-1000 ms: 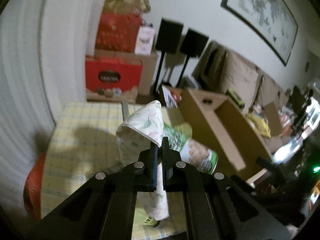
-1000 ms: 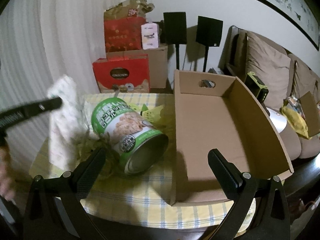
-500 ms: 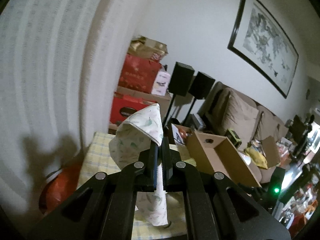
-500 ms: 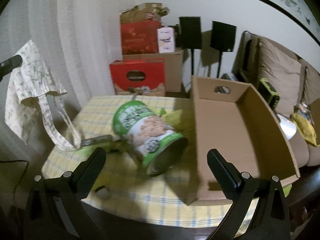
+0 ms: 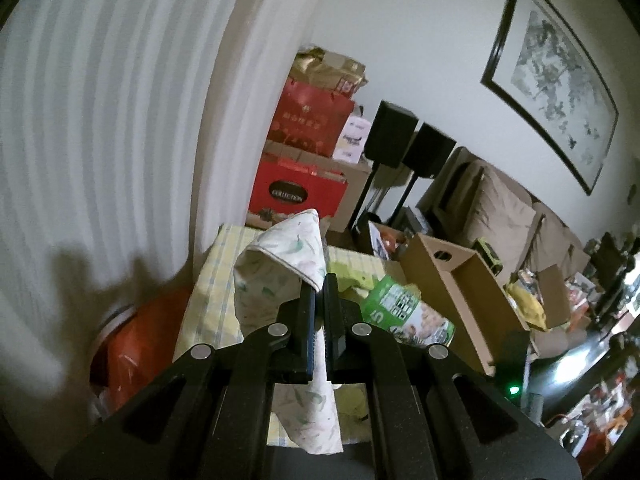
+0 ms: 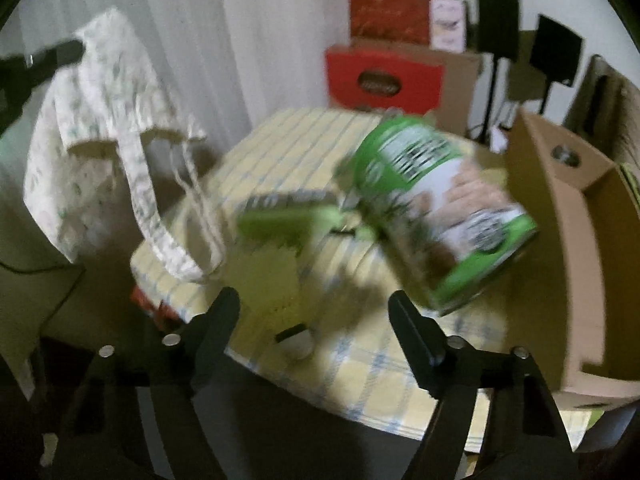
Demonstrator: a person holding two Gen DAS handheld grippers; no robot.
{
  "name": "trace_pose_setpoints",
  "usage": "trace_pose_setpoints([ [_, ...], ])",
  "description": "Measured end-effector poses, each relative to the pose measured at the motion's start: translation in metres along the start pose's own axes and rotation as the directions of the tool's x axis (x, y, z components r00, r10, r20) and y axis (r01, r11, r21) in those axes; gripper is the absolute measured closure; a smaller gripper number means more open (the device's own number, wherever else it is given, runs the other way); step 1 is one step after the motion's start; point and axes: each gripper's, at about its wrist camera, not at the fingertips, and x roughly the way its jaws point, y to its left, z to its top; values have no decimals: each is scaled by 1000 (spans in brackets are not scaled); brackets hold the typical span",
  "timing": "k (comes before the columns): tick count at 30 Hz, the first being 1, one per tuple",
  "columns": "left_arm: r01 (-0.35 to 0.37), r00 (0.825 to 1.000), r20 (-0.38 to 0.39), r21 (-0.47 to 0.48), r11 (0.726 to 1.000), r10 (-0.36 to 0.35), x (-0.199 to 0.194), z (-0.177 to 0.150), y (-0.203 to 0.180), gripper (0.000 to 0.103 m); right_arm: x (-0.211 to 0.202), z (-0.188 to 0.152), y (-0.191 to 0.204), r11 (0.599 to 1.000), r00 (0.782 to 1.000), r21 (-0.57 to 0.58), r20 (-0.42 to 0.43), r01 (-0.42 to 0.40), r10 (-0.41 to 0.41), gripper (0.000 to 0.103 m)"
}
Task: Organize objects
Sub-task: 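Grasp the yellow shuttlecock with the right gripper while the left gripper holds the tote bag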
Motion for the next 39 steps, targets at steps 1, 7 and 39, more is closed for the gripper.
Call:
trace_pose_setpoints([
  [1, 0, 1000, -3, -1, 1000, 0, 0, -2, 1, 100, 4, 0, -1, 1000, 1000, -4, -12, -8, 8, 31],
  [7, -5, 1000, -29, -1, 1000, 5, 7, -11, 3, 100, 23, -7, 4, 999, 998, -44, -63, -27, 24, 31],
  [39, 139, 990, -29, 118, 983, -137, 2, 26, -71, 100, -25, 16, -17, 1000, 998, 13, 59, 2, -3, 69],
])
